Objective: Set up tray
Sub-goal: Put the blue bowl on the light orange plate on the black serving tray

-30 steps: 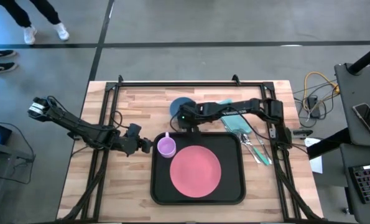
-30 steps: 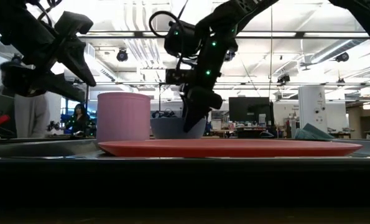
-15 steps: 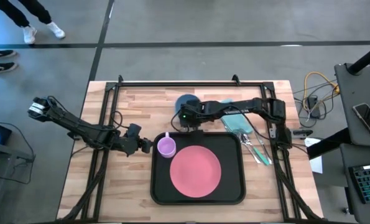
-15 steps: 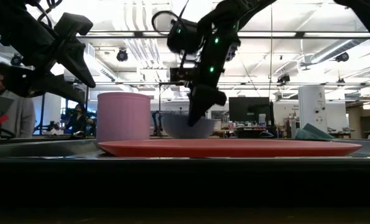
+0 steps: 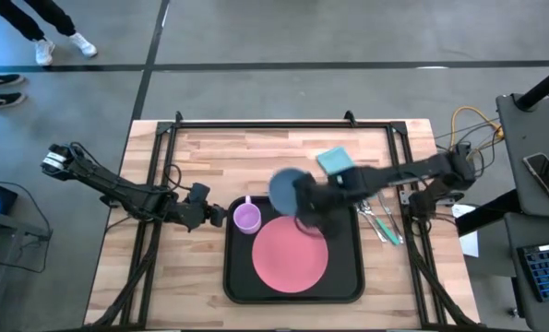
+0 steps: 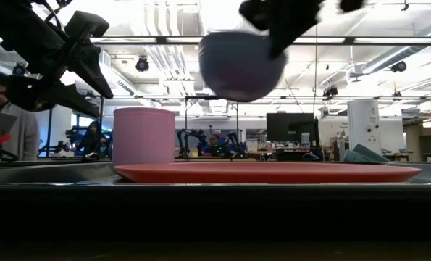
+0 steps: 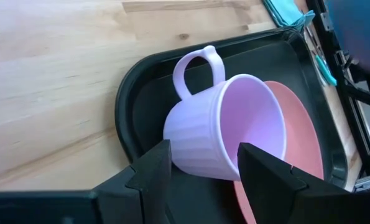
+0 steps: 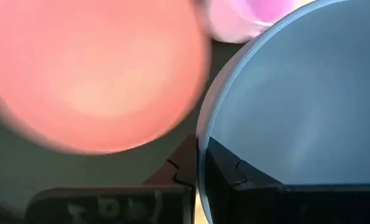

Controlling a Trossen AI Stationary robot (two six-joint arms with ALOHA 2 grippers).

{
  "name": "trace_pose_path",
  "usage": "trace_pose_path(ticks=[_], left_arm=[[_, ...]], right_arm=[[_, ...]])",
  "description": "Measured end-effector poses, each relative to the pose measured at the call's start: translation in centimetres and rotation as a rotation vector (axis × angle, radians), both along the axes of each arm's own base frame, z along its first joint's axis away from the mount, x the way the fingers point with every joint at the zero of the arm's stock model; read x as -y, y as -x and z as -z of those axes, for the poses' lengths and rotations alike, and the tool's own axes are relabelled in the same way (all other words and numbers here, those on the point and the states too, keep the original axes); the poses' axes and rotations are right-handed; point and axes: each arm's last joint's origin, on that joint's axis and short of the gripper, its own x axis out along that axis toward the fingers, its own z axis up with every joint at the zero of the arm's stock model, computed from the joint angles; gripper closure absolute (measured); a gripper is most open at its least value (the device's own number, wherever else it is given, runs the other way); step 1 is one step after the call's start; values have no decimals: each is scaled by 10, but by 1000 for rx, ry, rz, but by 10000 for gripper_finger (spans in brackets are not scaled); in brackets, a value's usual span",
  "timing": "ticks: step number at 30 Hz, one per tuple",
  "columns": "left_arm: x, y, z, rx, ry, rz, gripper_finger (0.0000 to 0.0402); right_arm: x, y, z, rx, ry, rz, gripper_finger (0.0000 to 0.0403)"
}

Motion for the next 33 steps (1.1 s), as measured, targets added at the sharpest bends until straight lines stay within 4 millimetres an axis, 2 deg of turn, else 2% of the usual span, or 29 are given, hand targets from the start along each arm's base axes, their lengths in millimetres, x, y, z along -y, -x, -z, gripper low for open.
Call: trace_pose_path(ticks=[5,14,18,24,33], left_arm=[[0,0,0,4,2,0,236],[0,-1,-1,11,5,0,236],[0,-1,-1,16,8,-2,236],[0,-1,-1,15,8,-2,236],[0,0,1,9,6,-2,236]], right_arm=[[-43,9,8,-76,-71,-116,394],[-91,-3,57,-188,-72,-197,394],[-102,-8,67,-161,-88,-221,394],[-107,-9,79,-138,-141,-241,385],[-109,-11,82,-102,-133,-224,308]])
